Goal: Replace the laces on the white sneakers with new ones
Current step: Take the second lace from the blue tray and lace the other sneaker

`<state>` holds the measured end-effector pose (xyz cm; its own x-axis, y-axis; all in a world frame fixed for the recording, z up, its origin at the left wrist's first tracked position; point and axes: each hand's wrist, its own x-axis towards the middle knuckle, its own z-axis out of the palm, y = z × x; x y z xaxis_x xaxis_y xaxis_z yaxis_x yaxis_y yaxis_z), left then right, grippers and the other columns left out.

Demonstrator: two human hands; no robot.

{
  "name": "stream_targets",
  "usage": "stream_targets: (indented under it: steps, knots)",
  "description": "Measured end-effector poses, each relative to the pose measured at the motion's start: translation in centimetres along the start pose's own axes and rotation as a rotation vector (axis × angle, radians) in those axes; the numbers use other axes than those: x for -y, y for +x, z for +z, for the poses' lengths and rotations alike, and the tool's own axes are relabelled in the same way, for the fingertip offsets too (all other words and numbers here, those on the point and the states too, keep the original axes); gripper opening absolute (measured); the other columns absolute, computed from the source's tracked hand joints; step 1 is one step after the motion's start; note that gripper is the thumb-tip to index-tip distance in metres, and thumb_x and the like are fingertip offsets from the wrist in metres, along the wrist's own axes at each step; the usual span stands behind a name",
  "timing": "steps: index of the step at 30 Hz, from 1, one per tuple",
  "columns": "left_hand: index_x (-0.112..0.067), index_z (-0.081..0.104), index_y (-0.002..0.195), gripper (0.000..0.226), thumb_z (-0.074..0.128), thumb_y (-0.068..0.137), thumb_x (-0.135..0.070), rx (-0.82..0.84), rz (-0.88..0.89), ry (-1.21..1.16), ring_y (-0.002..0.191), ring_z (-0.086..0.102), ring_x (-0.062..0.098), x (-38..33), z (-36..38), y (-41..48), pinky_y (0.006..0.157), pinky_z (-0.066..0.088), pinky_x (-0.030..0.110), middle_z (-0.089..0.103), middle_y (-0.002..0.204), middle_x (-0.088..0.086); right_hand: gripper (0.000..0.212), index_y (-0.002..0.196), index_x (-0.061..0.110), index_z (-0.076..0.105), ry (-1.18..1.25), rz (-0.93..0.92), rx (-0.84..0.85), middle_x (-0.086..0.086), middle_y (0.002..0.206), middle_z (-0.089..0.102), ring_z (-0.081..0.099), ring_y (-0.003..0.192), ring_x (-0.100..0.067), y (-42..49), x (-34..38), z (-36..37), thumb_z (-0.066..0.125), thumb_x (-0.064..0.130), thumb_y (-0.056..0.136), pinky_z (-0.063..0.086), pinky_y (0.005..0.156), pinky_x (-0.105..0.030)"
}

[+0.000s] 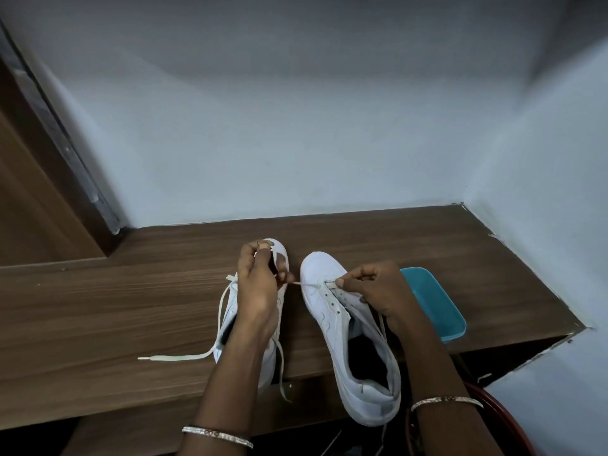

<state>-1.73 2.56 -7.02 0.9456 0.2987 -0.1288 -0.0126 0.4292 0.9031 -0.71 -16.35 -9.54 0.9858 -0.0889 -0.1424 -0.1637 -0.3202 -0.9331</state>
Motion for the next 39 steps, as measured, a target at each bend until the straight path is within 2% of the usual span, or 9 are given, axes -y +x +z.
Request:
stream_targets:
  steps: [6, 8, 11, 15, 18, 22, 29, 35, 39]
  knots:
    - [-0.025, 0.069, 0.104, 0.016, 0.064, 0.093, -0.036, 0.262, 0.544, 0.895, 0.066, 0.055, 0.0, 1.3, -1.0, 0.9, 0.064, 0.044, 0.017, 0.061, 0.077, -0.016, 0.008, 0.079, 0.015, 0.078, 0.164, -0.011, -0.087, -0.008, 0.079, 0.076, 0.066, 0.071, -0.015, -0.1, 0.1, -0.6, 0.081, 0.022, 0.08, 0.051, 0.063, -0.027]
    - [-0.025, 0.068, 0.11, 0.03, 0.065, 0.089, -0.046, 0.382, 0.588, 1.338, 0.091, 0.062, 0.009, 2.2, -1.0, 1.0, 0.077, 0.049, 0.026, 0.062, 0.104, -0.008, 0.006, 0.08, 0.015, 0.078, 0.183, -0.015, -0.096, -0.008, 0.08, 0.076, 0.066, 0.072, -0.016, 0.1, 0.1, -0.4, 0.08, 0.021, 0.081, 0.052, 0.065, -0.029]
    - [-0.017, 0.068, 0.096, 0.021, 0.064, 0.092, -0.037, 0.366, 0.564, 1.588, 0.097, 0.059, 0.023, 3.0, -1.2, 0.9, 0.075, 0.05, 0.036, 0.054, 0.102, 0.001, 0.003, 0.083, 0.015, 0.078, 0.186, -0.009, -0.068, -0.006, 0.081, 0.076, 0.067, 0.074, -0.016, 0.2, 0.3, 0.0, 0.08, 0.017, 0.081, 0.054, 0.069, -0.031]
    - [-0.022, 0.053, 0.078, 0.019, 0.058, 0.096, -0.025, 0.376, 0.549, 1.229, 0.081, 0.05, 0.01, 3.4, -1.2, 1.7, 0.07, 0.035, 0.029, 0.047, 0.081, -0.008, 0.011, 0.089, 0.015, 0.078, 0.144, 0.0, 0.019, -0.001, 0.076, 0.074, 0.063, 0.067, -0.006, 0.2, 0.2, 0.2, 0.083, 0.014, 0.079, 0.049, 0.063, -0.022]
    - [-0.012, 0.056, 0.084, 0.022, 0.05, 0.102, -0.023, 0.32, 0.197, 0.682, 0.071, 0.055, -0.005, 2.9, -0.3, 1.0, 0.072, 0.038, 0.027, 0.068, 0.085, -0.007, 0.014, 0.091, 0.012, 0.077, 0.132, 0.02, 0.037, -0.005, 0.077, 0.074, 0.064, 0.063, -0.004, 0.1, -0.1, 0.0, 0.083, 0.013, 0.078, 0.047, 0.059, -0.019]
    - [-0.012, 0.053, 0.087, 0.024, 0.041, 0.106, -0.021, 0.264, -0.084, 0.015, 0.093, 0.07, 0.02, 1.6, 0.2, 1.1, 0.086, 0.049, 0.035, 0.073, 0.089, 0.01, 0.014, 0.09, 0.01, 0.077, 0.153, 0.027, 0.072, -0.006, 0.078, 0.075, 0.063, 0.06, -0.002, 0.0, 0.0, -0.2, 0.083, 0.012, 0.078, 0.046, 0.056, -0.018]
    - [-0.017, 0.051, 0.08, 0.018, 0.054, 0.094, -0.028, 0.201, -0.06, -0.447, 0.05, 0.037, 0.01, -0.4, -1.1, 1.8, 0.049, 0.037, 0.022, 0.043, 0.062, -0.001, 0.013, 0.094, 0.007, 0.077, 0.37, 0.029, 0.031, -0.008, 0.078, 0.072, 0.058, 0.065, -0.012, 0.4, -0.2, -1.4, 0.077, 0.004, 0.081, 0.047, 0.06, -0.022]
    - [-0.022, 0.054, 0.088, 0.019, 0.064, 0.093, -0.037, 0.125, 0.363, 0.356, 0.054, 0.039, 0.022, -0.5, -1.7, 1.5, 0.051, 0.035, 0.034, 0.045, 0.066, 0.013, 0.021, 0.102, -0.005, 0.071, 0.614, -0.009, -0.021, -0.016, 0.088, 0.072, 0.068, 0.074, -0.019, 0.4, 0.4, -1.8, 0.067, -0.012, 0.083, 0.054, 0.062, -0.02]
    - [-0.039, 0.055, 0.103, 0.028, 0.065, 0.085, -0.057, 0.305, 0.585, 1.36, 0.081, 0.059, 0.009, 0.2, -0.7, 0.4, 0.064, 0.039, 0.027, 0.057, 0.096, -0.013, 0.024, 0.104, -0.005, 0.071, 0.606, -0.03, 0.028, -0.02, 0.096, 0.072, 0.068, 0.082, -0.024, 0.4, 0.6, -1.1, 0.067, -0.012, 0.082, 0.054, 0.075, -0.028]
